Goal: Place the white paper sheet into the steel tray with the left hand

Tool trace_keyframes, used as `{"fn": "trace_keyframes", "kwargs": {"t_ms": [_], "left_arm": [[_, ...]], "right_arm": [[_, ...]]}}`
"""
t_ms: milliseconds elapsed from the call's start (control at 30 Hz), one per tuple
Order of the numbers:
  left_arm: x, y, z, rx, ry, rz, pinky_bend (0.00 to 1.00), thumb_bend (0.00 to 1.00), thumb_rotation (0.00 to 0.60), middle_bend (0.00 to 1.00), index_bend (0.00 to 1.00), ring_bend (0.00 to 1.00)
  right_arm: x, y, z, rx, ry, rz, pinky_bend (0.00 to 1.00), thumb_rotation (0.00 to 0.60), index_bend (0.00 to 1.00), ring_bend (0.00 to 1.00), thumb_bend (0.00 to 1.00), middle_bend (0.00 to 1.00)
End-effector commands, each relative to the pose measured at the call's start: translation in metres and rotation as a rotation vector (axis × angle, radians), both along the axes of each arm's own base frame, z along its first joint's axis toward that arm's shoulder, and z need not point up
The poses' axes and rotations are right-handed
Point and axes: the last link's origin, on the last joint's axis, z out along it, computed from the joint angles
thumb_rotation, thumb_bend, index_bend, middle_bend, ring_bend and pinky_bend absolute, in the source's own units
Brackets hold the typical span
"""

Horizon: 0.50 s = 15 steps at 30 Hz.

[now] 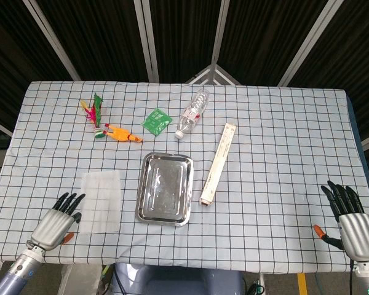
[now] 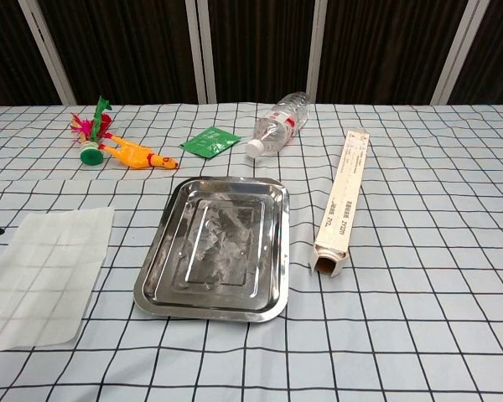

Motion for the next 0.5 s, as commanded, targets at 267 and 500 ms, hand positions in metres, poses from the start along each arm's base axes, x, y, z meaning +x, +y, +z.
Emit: {"fn": "trace_keyframes", "kwargs": {"t_ms": [267, 500], "left_arm": [[0.001, 0.005, -0.014, -0.031, 0.003, -0.017, 0.00, 0.27, 0.600, 0.00, 0.48, 0.00], [0.002, 0.005, -0.019, -0.041, 0.001, -0.012, 0.00, 0.27, 0.600, 0.00, 0.48, 0.00]], "right_arm": [[0.000, 0.000, 0.000, -0.004, -0.001, -0.002, 0.00, 0.600, 0.00, 0.00, 0.29, 0.00], [0.000, 0.000, 0.001, -0.004, -0.005, -0.001, 0.00, 0.600, 0.00, 0.00, 0.29, 0.00]]}}
